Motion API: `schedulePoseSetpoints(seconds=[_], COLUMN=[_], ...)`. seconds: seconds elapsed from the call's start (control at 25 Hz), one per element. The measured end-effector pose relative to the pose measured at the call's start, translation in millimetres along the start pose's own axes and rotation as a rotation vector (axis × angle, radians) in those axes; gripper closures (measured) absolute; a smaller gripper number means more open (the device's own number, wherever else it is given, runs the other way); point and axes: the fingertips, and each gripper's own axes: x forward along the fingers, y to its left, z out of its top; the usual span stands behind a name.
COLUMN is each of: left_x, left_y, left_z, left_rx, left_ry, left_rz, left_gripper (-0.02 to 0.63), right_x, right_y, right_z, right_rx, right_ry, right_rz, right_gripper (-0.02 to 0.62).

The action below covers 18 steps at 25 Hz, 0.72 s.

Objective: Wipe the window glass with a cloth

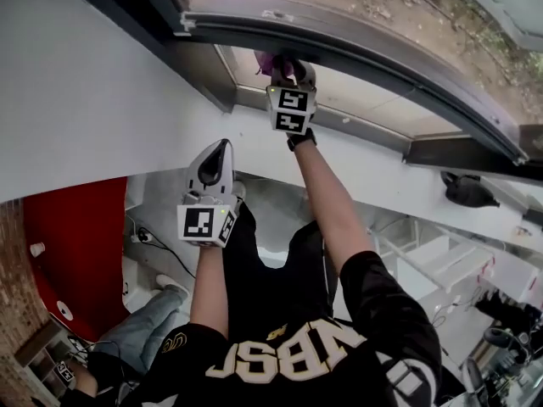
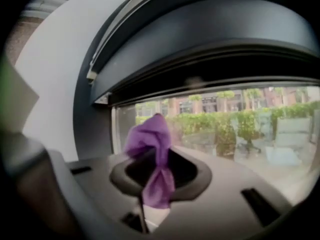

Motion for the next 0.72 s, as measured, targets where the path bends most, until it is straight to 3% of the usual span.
schedulePoseSetpoints(seconds=[0.2,0.48,0.72], left_x=[39,89,115], left_y=[-89,-221,-289], left_z=[-10,-27,-41], left_rx=[-0.014,-0.017,-0.029], left_ry=[-0.012,0.012,0.026], left_rz=[-0.100,-0.284,-0.365], left_gripper=[0.583,0.583,0.583], right_x=[-70,-170,-258], right_y=[-136,-321,-483], right_z=[-8,-34,-67], right_rx=[0.042,0.098,0.335], right_ry=[-0.054,-0.055,-0.026], right_rz=[-0.153,-0.398,-0.717], right_gripper=[0.508,0.508,0.508])
